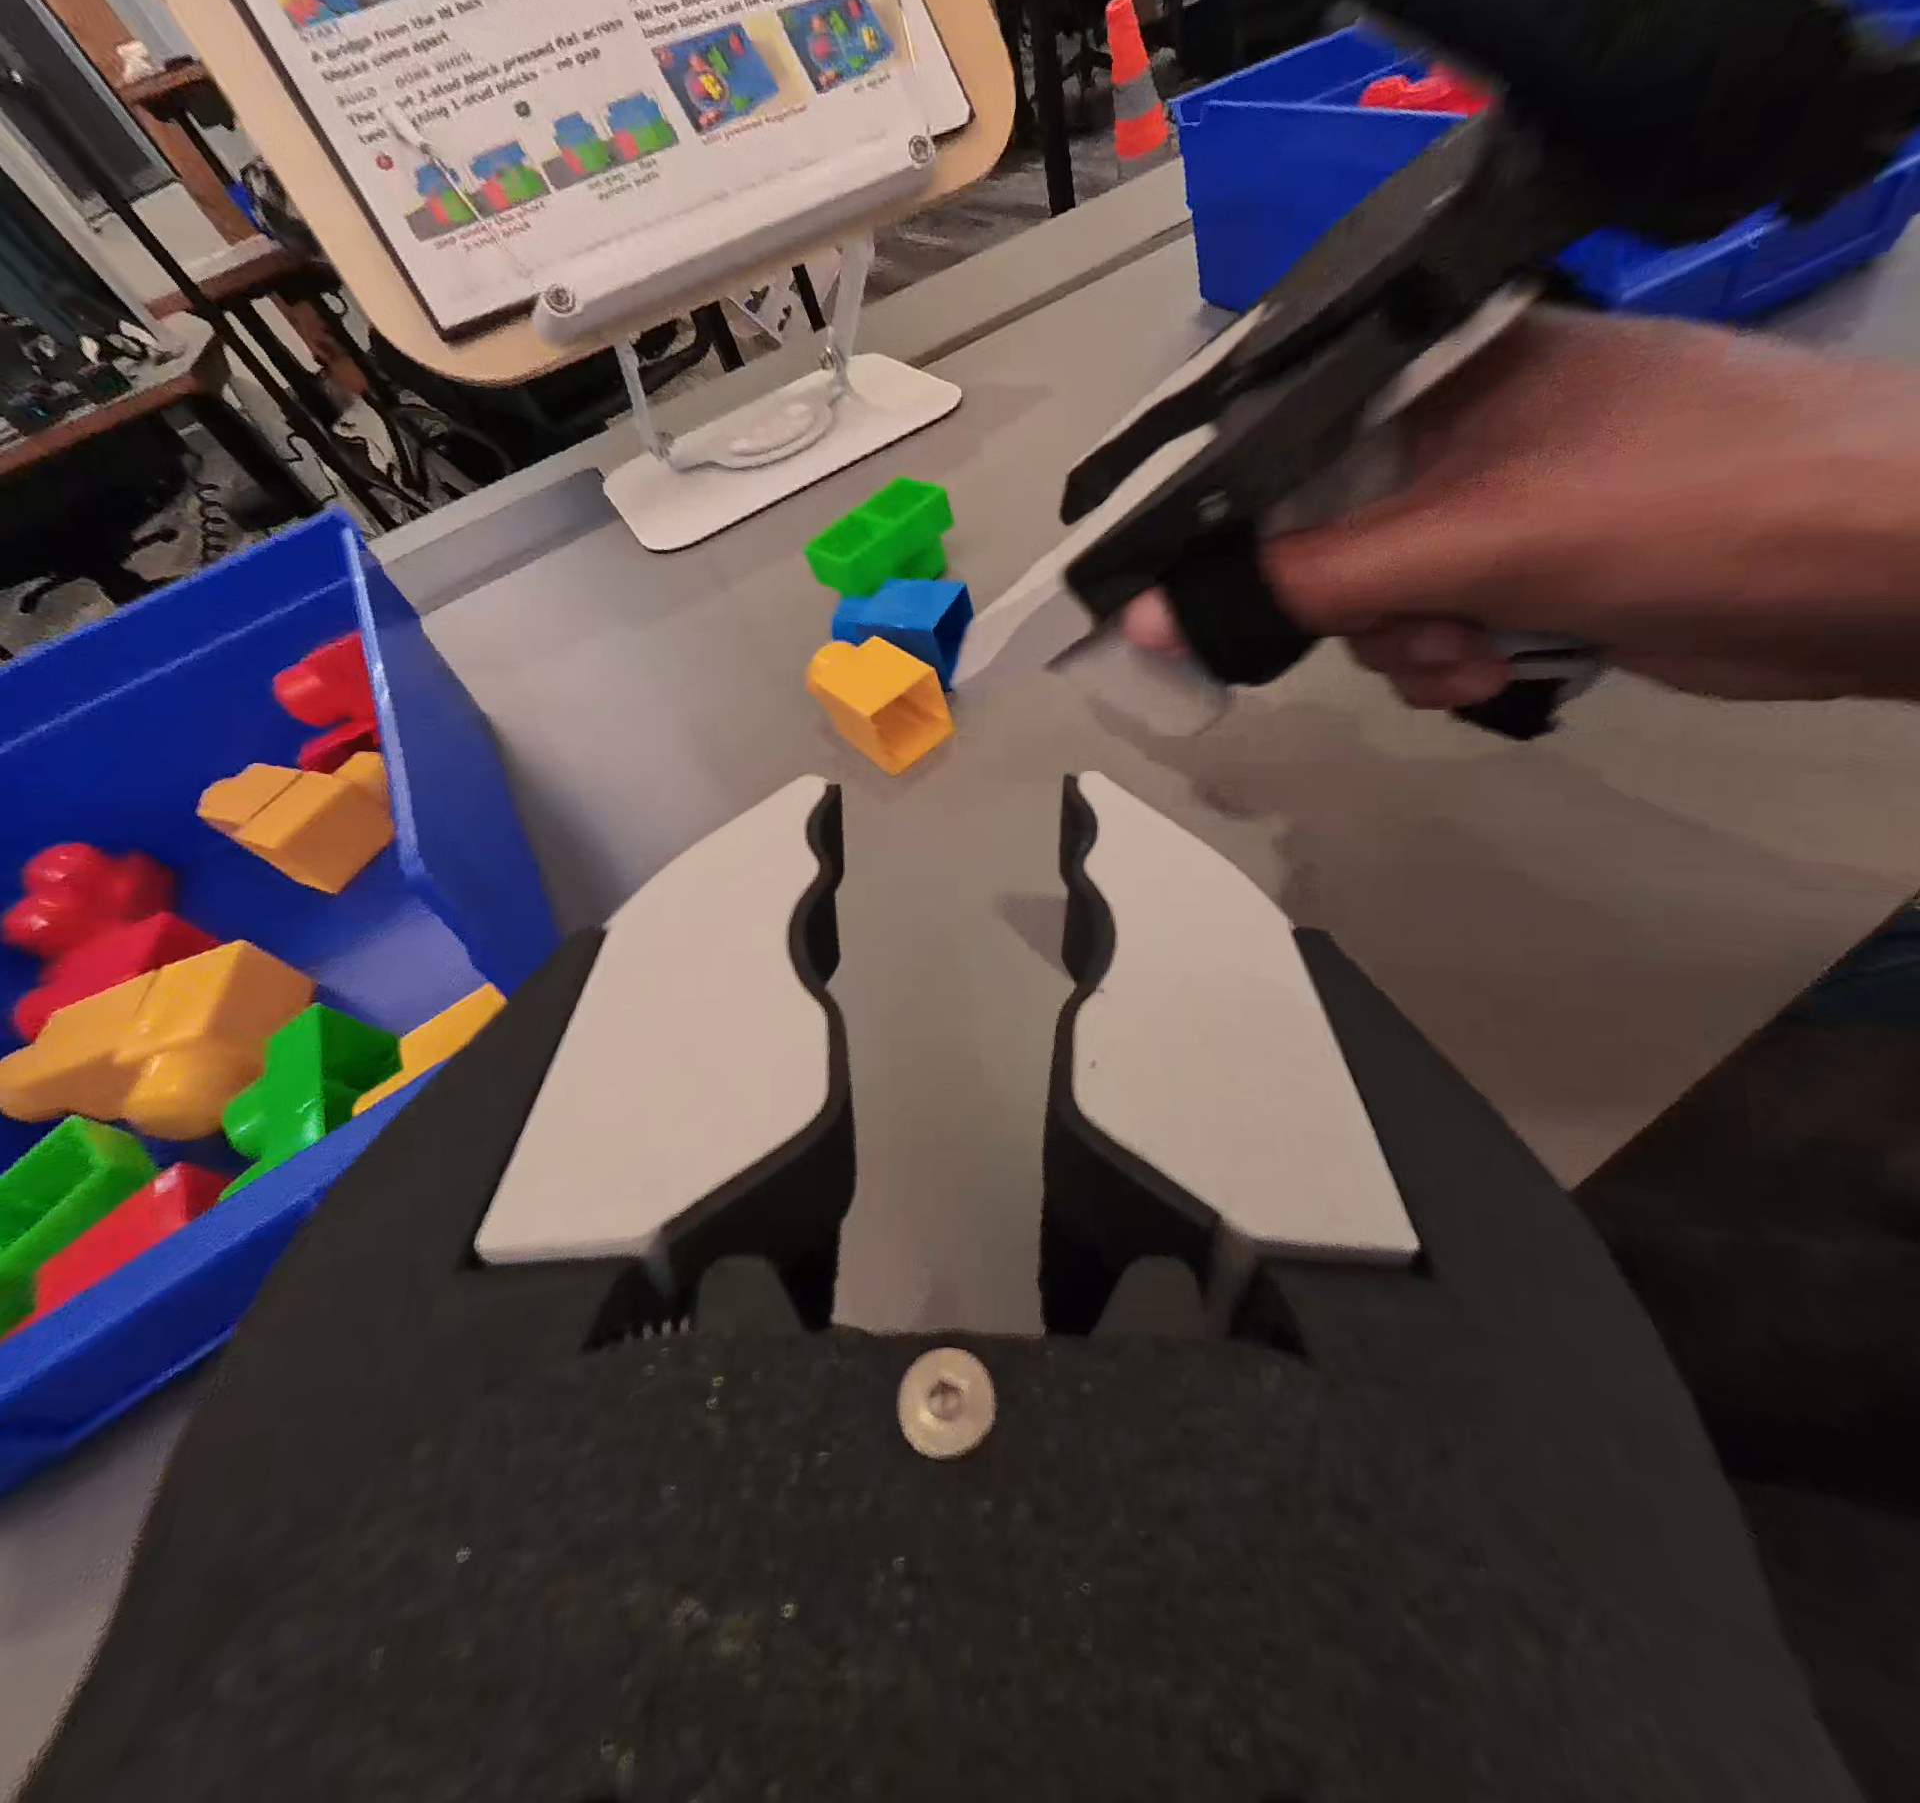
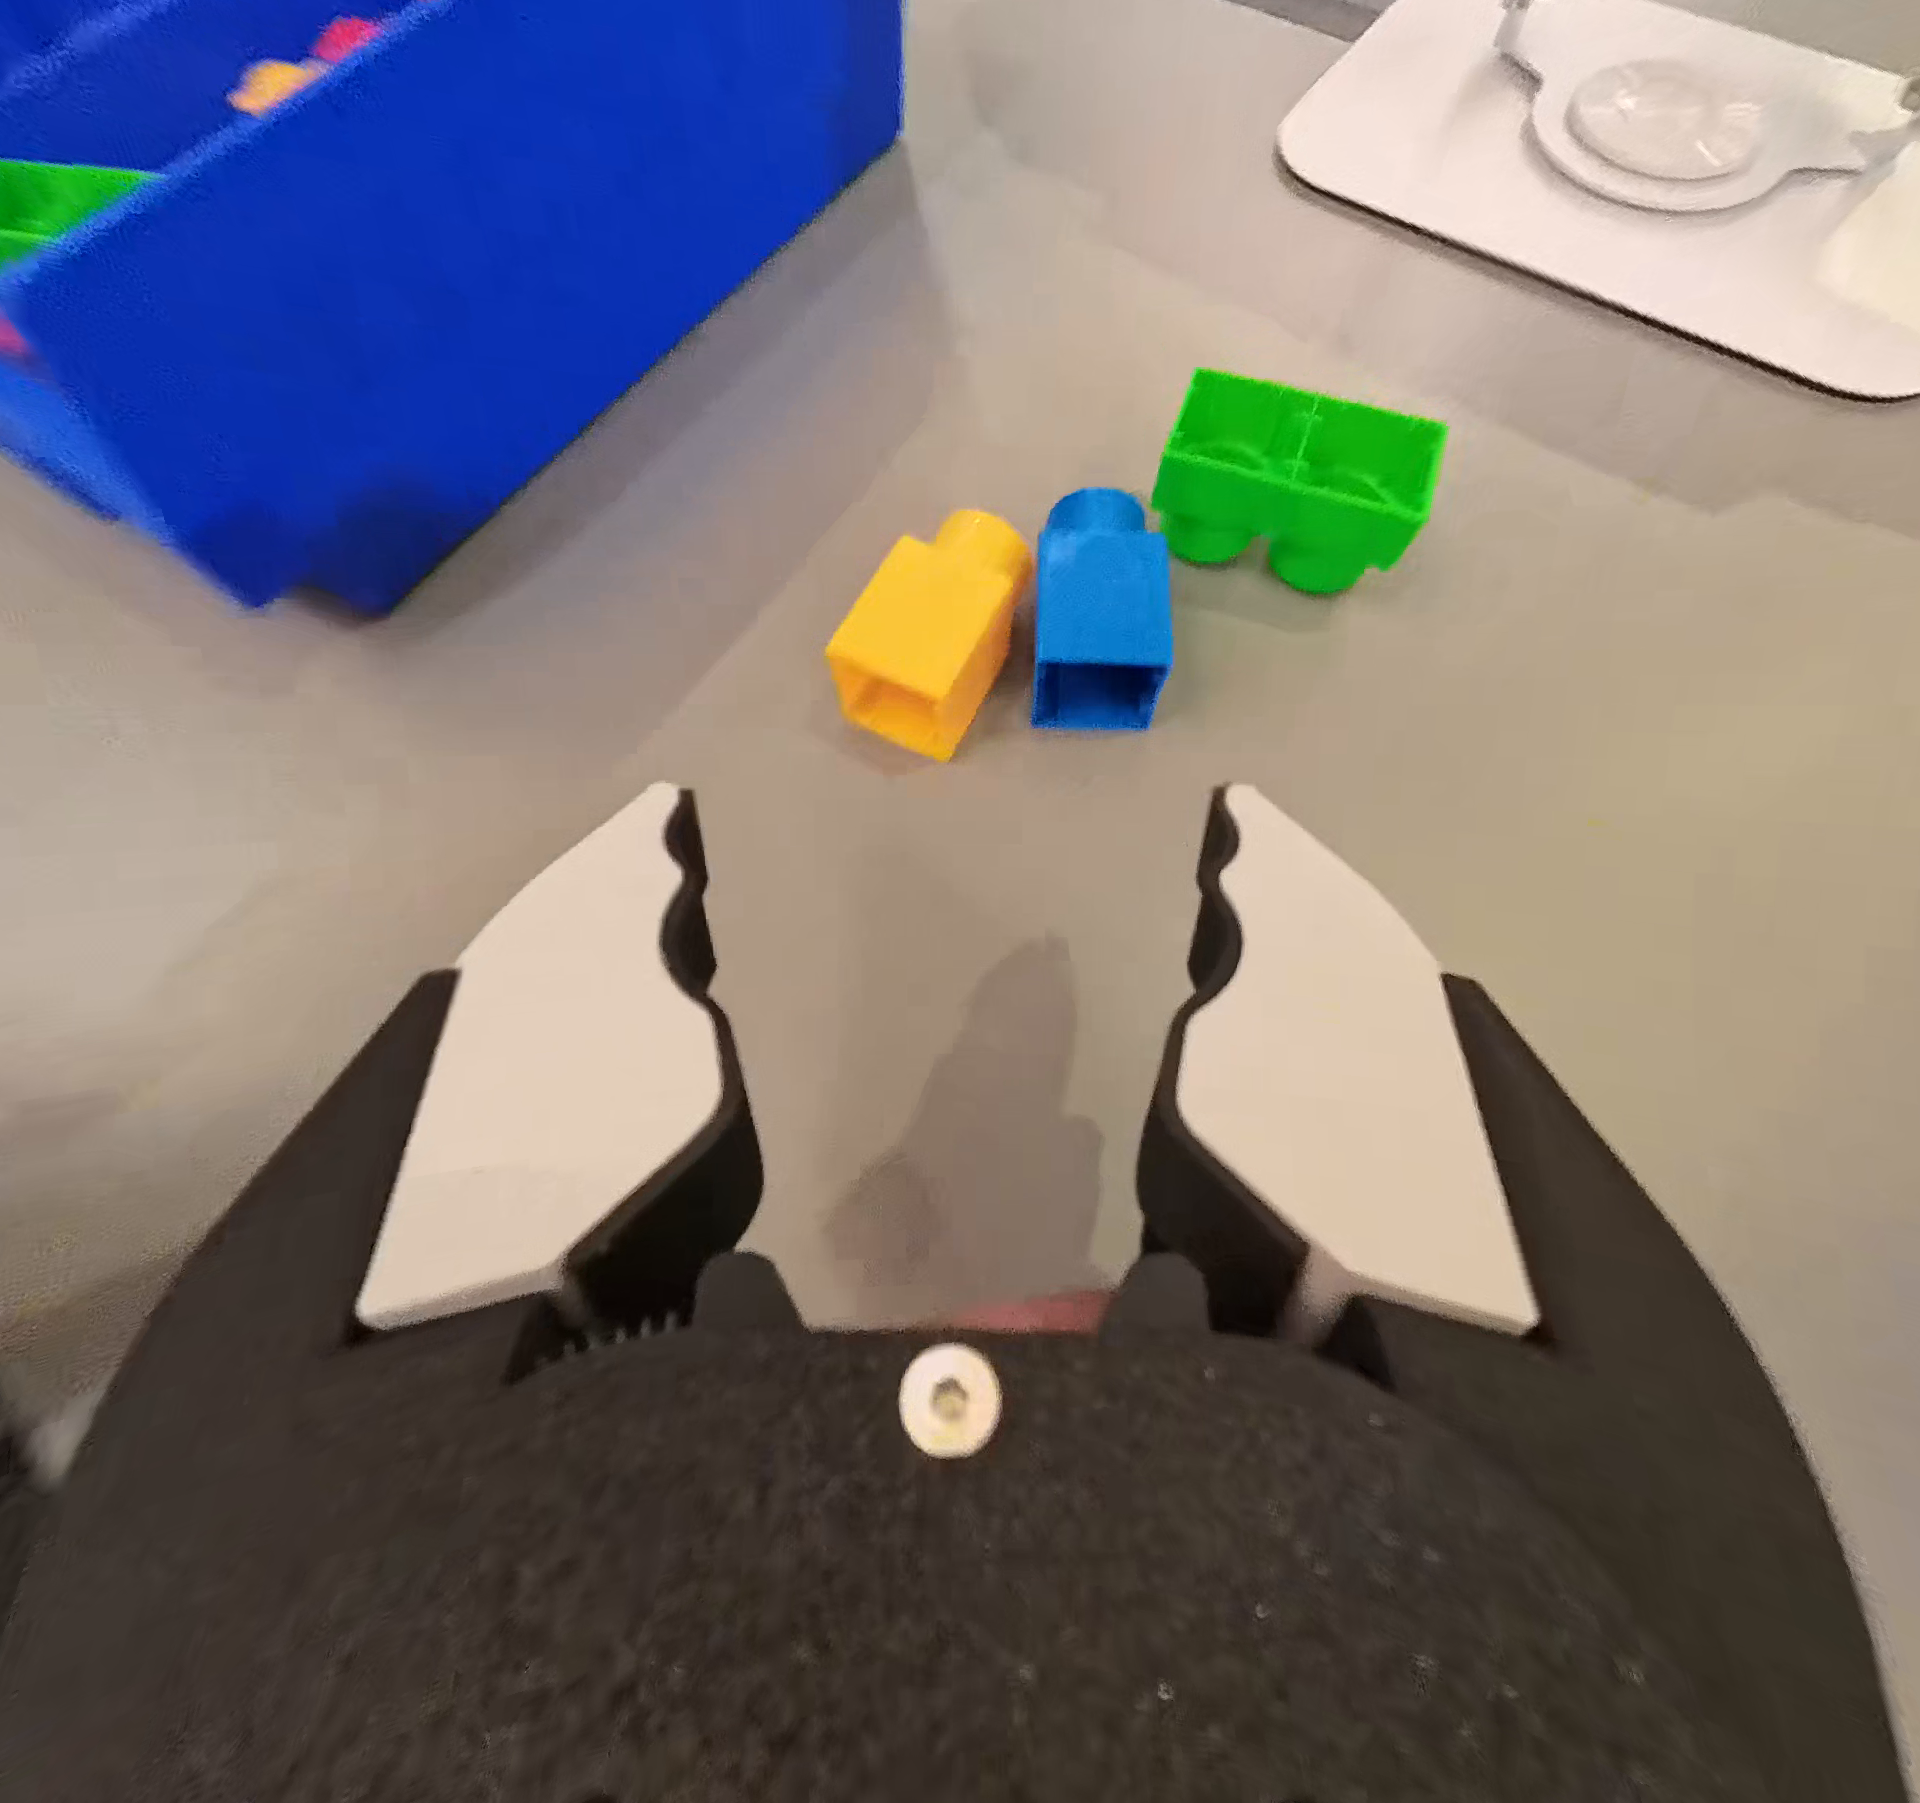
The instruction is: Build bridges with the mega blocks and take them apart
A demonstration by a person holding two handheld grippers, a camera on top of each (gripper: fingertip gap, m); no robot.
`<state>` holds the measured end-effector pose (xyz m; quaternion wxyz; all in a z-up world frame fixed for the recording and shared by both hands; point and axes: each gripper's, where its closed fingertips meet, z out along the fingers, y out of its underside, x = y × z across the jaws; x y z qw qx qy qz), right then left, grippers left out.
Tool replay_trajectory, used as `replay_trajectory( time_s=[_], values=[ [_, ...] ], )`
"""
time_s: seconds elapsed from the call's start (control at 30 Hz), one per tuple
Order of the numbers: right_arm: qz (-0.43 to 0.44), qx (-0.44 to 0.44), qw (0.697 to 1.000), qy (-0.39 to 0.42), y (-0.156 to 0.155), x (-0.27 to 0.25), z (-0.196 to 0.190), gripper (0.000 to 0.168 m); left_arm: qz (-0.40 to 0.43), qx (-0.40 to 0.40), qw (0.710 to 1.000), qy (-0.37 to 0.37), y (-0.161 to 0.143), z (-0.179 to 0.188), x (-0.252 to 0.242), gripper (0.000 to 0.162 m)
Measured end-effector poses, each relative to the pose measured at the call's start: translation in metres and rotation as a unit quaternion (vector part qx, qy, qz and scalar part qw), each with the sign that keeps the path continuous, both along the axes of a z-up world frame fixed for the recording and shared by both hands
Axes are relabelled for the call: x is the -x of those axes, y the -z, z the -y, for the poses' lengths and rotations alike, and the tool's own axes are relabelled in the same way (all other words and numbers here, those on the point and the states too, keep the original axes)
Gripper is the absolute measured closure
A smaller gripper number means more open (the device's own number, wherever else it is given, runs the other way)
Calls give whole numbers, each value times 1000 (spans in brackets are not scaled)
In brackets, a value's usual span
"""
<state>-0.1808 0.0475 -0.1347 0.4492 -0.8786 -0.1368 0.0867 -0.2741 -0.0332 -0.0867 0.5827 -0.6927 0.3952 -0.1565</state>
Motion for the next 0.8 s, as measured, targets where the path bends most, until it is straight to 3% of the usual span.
replay_trajectory(
  time_s=[0.23, 0.5, 0.8],
  values=[
    [43, 40, 998, 36, 28, 9, -48, 71, 53, 75, 995, 26, -1, -5, 4, 123],
    [100, 83, 990, 47, 51, 1, -68, 71, 36, 107, 992, 50, 18, -1, -12, 122],
    [74, 102, 991, 33, 51, 7, -74, 75, 35, 115, 990, 68, 19, 4, -19, 122]
  ],
)
